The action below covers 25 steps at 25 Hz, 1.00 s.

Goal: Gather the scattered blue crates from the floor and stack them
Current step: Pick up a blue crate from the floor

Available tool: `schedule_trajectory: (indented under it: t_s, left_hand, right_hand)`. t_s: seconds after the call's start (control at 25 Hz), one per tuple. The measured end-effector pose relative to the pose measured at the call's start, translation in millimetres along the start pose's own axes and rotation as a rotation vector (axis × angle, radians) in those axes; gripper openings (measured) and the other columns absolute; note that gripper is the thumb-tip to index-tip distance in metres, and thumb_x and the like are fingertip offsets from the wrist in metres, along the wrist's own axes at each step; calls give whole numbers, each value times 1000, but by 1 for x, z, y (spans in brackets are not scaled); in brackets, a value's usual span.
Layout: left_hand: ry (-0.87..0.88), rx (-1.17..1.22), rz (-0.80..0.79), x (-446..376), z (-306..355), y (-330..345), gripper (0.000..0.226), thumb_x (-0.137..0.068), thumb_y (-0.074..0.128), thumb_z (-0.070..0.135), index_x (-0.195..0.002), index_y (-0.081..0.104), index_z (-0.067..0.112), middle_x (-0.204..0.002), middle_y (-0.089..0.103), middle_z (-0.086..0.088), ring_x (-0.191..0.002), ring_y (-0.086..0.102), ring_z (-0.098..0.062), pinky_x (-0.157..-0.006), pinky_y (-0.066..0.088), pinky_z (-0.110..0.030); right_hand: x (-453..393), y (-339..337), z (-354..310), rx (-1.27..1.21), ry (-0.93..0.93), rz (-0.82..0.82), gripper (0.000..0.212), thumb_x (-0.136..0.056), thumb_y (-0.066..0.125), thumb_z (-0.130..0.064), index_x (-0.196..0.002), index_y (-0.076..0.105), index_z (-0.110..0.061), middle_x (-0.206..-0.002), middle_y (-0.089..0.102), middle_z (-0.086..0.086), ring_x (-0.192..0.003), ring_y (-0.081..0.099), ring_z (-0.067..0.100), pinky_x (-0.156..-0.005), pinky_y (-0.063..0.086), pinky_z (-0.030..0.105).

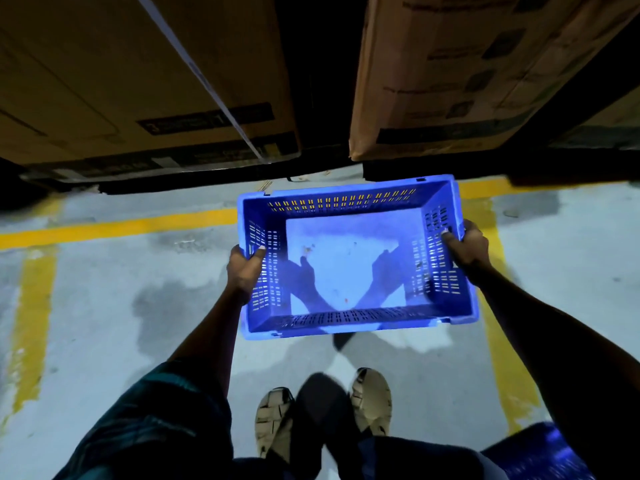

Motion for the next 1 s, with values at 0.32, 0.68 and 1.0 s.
schedule_trajectory:
  t_s: [0.32, 0.68, 1.0]
  left_hand:
    - [-76, 9, 8, -23, -36, 20, 33, -85, 71, 31, -104, 60, 6, -101, 70, -20, -71, 66, -29, -63, 52, -34]
    - [134, -178, -133, -12, -2, 21, 40, -81, 71, 33, -113, 53, 17, -112, 69, -13, -94, 69, -32, -81, 58, -48]
    - [193, -355, -336, 181, 87, 15, 48, -93, 64, 24, -134, 51, 3, -123, 62, -16, -114, 60, -30, -97, 45, -41]
  right_hand:
    - [-22, 25, 40, -162, 99, -76, 46, -69, 65, -29, -113, 56, -27, -109, 70, 14, -93, 69, 33, -87, 56, 47]
    - [4, 34, 37, -4, 94, -73, 60, -83, 67, -28, -138, 48, -13, -129, 60, 18, -114, 60, 34, -98, 49, 42]
    - [219, -49, -28, -86, 53, 106, 46, -80, 58, -23, -120, 58, 0, -117, 66, 21, -108, 62, 34, -88, 44, 32]
Point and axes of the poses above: each hand's wrist, its own x-axis away from the middle knuckle, its own y-axis out of the palm, z = x × y, the point moved 10 cm from there along -x, towards the middle knuckle
